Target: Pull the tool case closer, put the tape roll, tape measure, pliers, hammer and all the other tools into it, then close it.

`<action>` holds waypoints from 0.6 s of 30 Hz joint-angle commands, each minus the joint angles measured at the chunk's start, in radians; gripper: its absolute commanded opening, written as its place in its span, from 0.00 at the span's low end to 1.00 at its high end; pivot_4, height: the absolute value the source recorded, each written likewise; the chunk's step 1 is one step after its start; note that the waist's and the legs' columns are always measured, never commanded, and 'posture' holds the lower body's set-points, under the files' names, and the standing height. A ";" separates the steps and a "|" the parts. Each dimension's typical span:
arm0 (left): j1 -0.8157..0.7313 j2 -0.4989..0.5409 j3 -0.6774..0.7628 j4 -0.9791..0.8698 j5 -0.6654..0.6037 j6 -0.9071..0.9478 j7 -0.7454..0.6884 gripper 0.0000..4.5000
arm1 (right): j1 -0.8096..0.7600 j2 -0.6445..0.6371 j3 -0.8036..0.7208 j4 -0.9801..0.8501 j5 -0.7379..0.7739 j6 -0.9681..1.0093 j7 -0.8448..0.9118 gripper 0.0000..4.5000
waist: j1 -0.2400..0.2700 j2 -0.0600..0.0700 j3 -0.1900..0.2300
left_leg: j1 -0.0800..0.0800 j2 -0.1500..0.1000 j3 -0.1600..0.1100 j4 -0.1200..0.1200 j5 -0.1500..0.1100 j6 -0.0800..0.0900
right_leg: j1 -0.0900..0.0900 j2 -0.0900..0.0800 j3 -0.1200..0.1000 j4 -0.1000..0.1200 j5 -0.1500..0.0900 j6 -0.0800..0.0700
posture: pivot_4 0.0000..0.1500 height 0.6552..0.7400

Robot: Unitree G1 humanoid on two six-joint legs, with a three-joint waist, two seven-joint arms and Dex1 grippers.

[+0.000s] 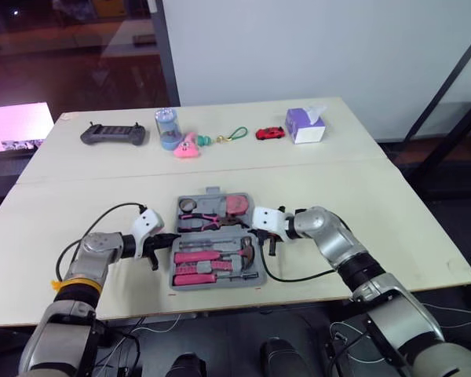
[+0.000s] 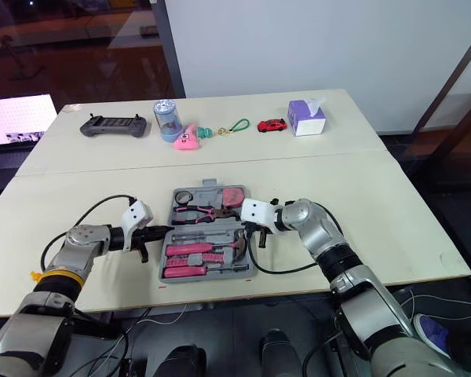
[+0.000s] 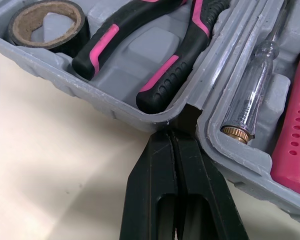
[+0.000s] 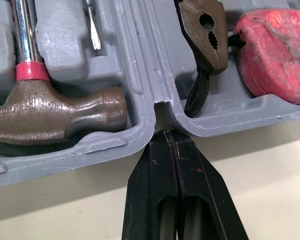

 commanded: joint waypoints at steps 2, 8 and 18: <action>0.047 -0.021 -0.035 -0.065 -0.015 0.032 -0.030 0.00 | 0.025 0.032 0.040 -0.064 0.011 0.014 0.043 0.00 | 0.000 0.000 -0.001 | 0.000 0.000 0.000 0.000 0.000 0.000 | 0.000 0.000 0.000 0.000 0.000 0.000 | 1.00 1.00; 0.095 -0.021 -0.021 -0.140 -0.042 0.083 -0.015 0.00 | 0.055 0.027 0.049 -0.128 0.016 0.064 0.072 0.00 | 0.000 0.000 -0.003 | 0.001 0.000 0.000 0.000 0.000 0.000 | 0.001 0.000 0.000 0.000 0.000 0.000 | 1.00 1.00; 0.191 -0.026 -0.009 -0.284 -0.072 0.161 0.032 0.00 | 0.072 0.012 0.051 -0.163 0.010 0.109 0.101 0.00 | 0.002 0.000 -0.005 | 0.002 0.000 0.000 0.000 0.000 0.001 | 0.002 0.000 0.000 0.000 0.000 0.000 | 1.00 1.00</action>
